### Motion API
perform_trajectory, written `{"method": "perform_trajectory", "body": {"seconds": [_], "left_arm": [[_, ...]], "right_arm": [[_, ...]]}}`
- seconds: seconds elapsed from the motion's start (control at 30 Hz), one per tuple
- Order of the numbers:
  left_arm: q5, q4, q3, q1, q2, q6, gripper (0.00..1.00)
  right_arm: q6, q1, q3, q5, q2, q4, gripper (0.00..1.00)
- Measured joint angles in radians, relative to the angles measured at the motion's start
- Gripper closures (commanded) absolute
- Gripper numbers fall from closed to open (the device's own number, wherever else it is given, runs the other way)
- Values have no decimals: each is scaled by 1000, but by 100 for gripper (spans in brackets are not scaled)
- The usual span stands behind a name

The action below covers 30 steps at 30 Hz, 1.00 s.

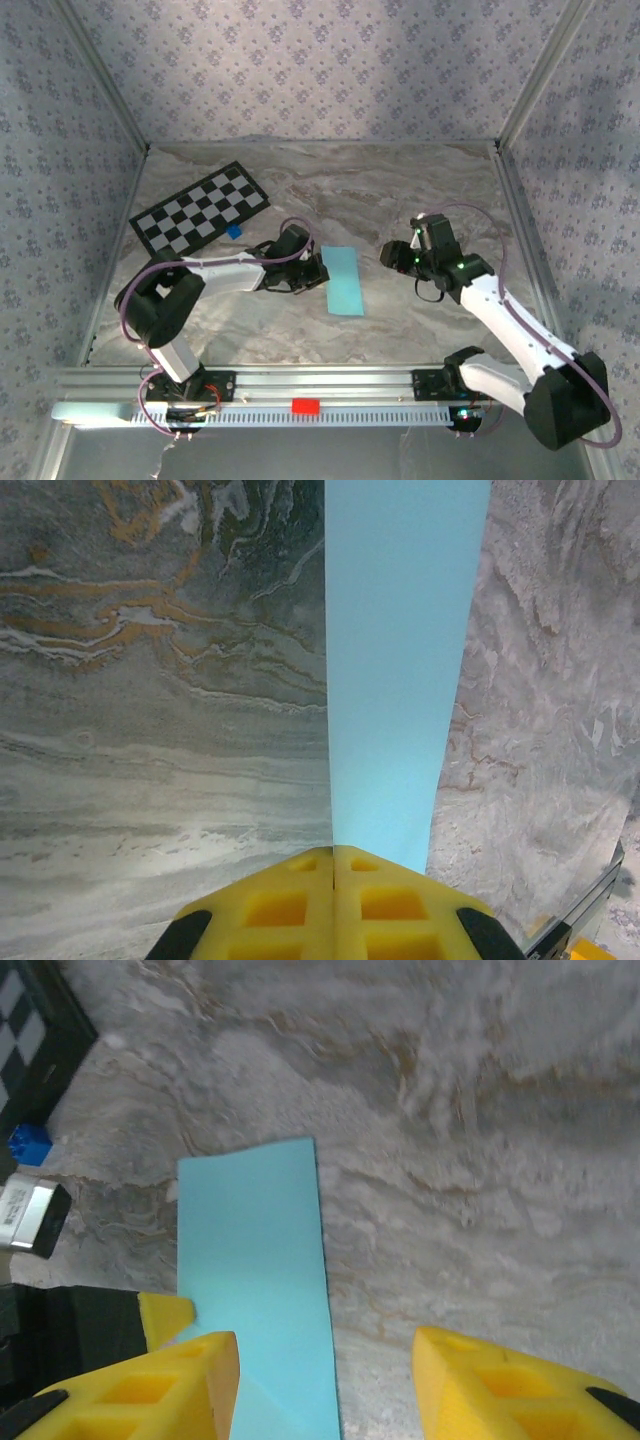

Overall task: Fold a paper plane with a square sheet of paper (pick it up from the middle)
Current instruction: Third fold the triangle at the center of the table.

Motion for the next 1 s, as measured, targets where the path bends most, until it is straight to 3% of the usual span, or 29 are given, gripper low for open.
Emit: {"method": "perform_trajectory", "body": {"seconds": [0.17, 0.3, 0.4, 0.53, 0.77, 1.0], "left_arm": [[-4, 0, 0, 2, -1, -4, 98], [-8, 1, 0, 2, -1, -8, 98], [-19, 3, -2, 2, -1, -14, 98], [-26, 4, -3, 2, -1, -17, 98], [-30, 7, -8, 2, -1, -31, 98], [-29, 6, -8, 2, -1, -42, 99]], "right_arm": [[9, -63, -37, 32, -24, 46, 59], [32, -171, -134, -111, -8, 117, 63], [29, -169, -169, -196, 6, 140, 61], [-43, -63, -169, -206, -15, 164, 54], [-231, 213, -224, -40, -134, 235, 49], [-357, 321, -314, 75, -152, 314, 48]]}}
